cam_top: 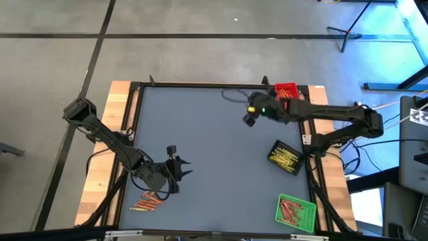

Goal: Sort crayons
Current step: Put the orange crayon into the red basket

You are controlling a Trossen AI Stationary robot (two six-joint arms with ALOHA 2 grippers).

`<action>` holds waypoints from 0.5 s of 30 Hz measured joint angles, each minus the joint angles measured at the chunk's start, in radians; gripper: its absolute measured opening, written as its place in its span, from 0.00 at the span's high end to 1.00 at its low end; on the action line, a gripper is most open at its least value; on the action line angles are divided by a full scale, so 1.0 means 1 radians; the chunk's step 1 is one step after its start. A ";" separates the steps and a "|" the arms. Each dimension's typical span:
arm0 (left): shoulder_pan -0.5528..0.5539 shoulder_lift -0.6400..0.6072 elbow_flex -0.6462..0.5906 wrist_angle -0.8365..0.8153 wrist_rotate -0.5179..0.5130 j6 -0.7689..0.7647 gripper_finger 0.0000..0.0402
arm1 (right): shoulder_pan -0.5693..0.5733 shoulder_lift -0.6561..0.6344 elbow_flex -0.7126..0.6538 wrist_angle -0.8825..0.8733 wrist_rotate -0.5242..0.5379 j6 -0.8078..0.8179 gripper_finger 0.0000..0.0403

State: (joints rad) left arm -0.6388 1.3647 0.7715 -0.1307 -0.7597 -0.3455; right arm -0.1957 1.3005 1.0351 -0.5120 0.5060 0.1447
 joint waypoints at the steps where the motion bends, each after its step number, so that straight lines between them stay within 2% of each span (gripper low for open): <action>1: 0.000 0.000 0.000 0.001 0.017 0.000 0.69 | 0.033 0.003 0.000 0.025 0.002 0.016 0.58; 5: -0.011 0.000 0.019 -0.017 0.096 -0.041 0.69 | 0.165 0.007 -0.002 0.122 0.028 0.027 0.58; 8: -0.027 0.000 0.053 -0.058 0.179 -0.108 0.69 | 0.255 0.006 -0.038 0.277 0.052 -0.029 0.58; 15: -0.080 0.000 0.132 -0.283 0.341 -0.387 0.69 | 0.397 0.013 -0.140 0.547 0.024 -0.150 0.58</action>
State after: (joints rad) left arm -0.7188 1.3647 0.9031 -0.4139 -0.4188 -0.7320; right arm 0.2017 1.3139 0.8947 0.0347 0.5296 -0.0052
